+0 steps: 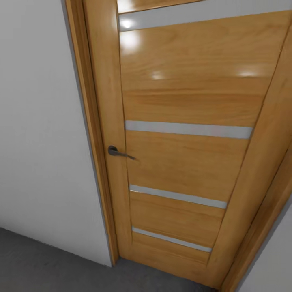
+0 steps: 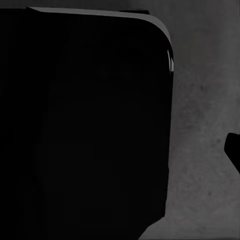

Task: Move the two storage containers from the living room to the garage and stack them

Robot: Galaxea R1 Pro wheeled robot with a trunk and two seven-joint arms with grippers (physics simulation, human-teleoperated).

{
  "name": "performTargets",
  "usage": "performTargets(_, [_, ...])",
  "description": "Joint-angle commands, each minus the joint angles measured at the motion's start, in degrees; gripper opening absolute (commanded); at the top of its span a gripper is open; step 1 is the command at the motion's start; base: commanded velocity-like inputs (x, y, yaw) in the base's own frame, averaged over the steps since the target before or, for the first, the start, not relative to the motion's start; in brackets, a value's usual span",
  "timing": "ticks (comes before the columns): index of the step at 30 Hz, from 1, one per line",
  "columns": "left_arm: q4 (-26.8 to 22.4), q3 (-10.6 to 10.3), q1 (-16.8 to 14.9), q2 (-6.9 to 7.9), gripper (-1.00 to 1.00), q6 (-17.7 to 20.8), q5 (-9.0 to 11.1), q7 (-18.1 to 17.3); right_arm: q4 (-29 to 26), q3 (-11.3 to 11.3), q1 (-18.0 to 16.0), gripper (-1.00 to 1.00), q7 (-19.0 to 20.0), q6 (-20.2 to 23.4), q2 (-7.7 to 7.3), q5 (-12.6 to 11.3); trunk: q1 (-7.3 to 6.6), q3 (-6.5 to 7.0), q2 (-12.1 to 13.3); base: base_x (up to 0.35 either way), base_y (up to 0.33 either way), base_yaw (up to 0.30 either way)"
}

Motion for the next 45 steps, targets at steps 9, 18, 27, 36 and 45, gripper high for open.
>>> performTargets(9, [-0.1, 0.0, 0.0, 0.00, 1.00, 0.0, 0.5, 0.0, 0.0, 0.1, 0.0, 1.00, 0.0, -0.2, 0.02, 0.0, 0.00, -0.04, 0.0, 0.000, 0.000, -0.291])
performTargets(18, [0.0, 0.1, 0.0, 0.00, 1.00, 0.0, 0.5, 0.0, 0.0, 0.2, 0.0, 1.00, 0.0, -0.2, 0.02, 0.1, 0.00, -0.04, 0.0, 0.000, 0.000, -0.290])
performTargets(27, [0.0, 0.1, 0.0, -0.01, 1.00, 0.0, 0.5, 0.0, 0.0, 0.2, 0.0, 1.00, 0.0, -0.2, -0.03, 0.1, 0.00, -0.04, 0.0, 0.000, 0.000, -0.193])
performTargets(36, [0.0, 0.1, 0.0, 0.00, 1.00, 0.0, 0.5, 0.0, 0.0, 0.4, 0.0, 1.00, 0.0, -0.2, -0.16, 0.6, 0.00, -0.04, 0.0, 0.000, 0.000, -0.014])
performTargets(45, [0.0, 0.1, 0.0, -0.01, 1.00, 0.0, 0.5, 0.0, 0.0, 0.5, 0.0, 1.00, 0.0, -0.2, -0.14, 0.7, 0.00, -0.04, 0.0, 0.000, 0.000, 0.000])
